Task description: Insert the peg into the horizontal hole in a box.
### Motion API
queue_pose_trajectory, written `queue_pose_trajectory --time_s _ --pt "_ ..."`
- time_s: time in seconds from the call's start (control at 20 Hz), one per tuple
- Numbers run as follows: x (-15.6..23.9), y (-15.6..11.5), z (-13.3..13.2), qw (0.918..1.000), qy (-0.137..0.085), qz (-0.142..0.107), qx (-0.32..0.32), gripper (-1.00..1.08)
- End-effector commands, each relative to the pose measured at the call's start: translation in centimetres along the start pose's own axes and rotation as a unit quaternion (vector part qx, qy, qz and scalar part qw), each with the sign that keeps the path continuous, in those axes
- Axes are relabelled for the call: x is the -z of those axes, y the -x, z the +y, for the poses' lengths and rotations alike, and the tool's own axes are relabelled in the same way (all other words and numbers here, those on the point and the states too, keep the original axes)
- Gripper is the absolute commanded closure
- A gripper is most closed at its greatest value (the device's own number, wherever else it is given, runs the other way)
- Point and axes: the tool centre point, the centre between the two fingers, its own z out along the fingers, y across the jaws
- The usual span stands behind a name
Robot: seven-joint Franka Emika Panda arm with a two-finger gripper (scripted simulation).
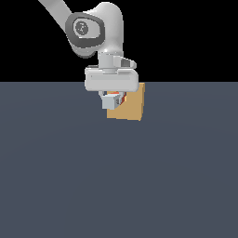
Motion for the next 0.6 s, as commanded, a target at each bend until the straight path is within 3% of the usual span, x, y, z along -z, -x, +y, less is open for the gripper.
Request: queue_pose_trajectory --time_s 0.0,0.55 --pt "0.23 -0.16 0.17 1.0 0.002 0.001 -0.002 1.08" --pt "0.38 -0.09 0.32 1.0 0.003 0.002 0.001 1.08"
